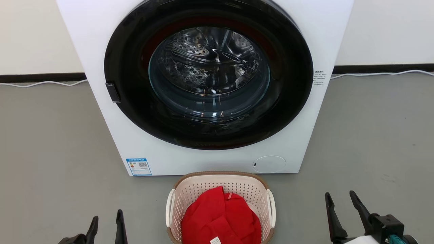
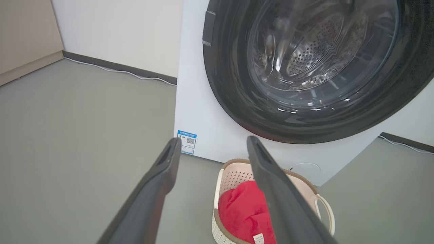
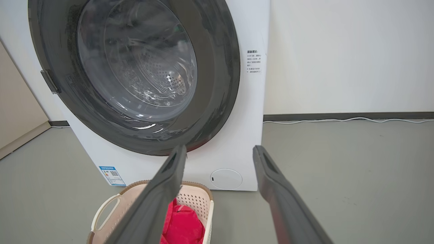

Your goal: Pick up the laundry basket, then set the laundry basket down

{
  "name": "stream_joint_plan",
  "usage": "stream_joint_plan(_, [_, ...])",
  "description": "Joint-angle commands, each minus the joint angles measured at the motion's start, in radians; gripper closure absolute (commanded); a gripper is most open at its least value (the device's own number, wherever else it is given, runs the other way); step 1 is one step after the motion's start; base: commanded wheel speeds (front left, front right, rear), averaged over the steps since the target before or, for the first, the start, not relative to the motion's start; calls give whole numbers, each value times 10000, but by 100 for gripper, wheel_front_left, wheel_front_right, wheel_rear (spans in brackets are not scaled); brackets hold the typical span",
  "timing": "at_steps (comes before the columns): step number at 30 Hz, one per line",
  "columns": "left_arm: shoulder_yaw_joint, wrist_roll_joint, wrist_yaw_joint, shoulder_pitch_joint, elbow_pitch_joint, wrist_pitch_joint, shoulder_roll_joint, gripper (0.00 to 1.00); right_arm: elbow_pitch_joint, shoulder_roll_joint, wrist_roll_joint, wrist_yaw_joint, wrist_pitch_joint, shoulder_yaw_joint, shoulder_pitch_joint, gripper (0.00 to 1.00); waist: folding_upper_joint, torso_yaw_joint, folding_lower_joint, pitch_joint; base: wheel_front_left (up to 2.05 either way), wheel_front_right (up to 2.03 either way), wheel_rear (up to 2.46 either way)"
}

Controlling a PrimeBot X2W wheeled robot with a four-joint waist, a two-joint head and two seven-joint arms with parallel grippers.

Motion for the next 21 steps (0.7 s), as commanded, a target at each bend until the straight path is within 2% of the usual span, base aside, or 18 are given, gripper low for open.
stream_joint_plan(1, [408, 113, -93, -119, -428, -63, 13, 0, -334, -41, 36, 62, -21, 181, -94, 0, -1, 0, 0, -18, 0, 0, 0])
stream_joint_plan(21, [610, 220, -155, 230, -731, -63, -144, 0, -525, -41, -50, 62, -21, 145, 56, 0, -1, -42, 0, -105, 0, 0, 0])
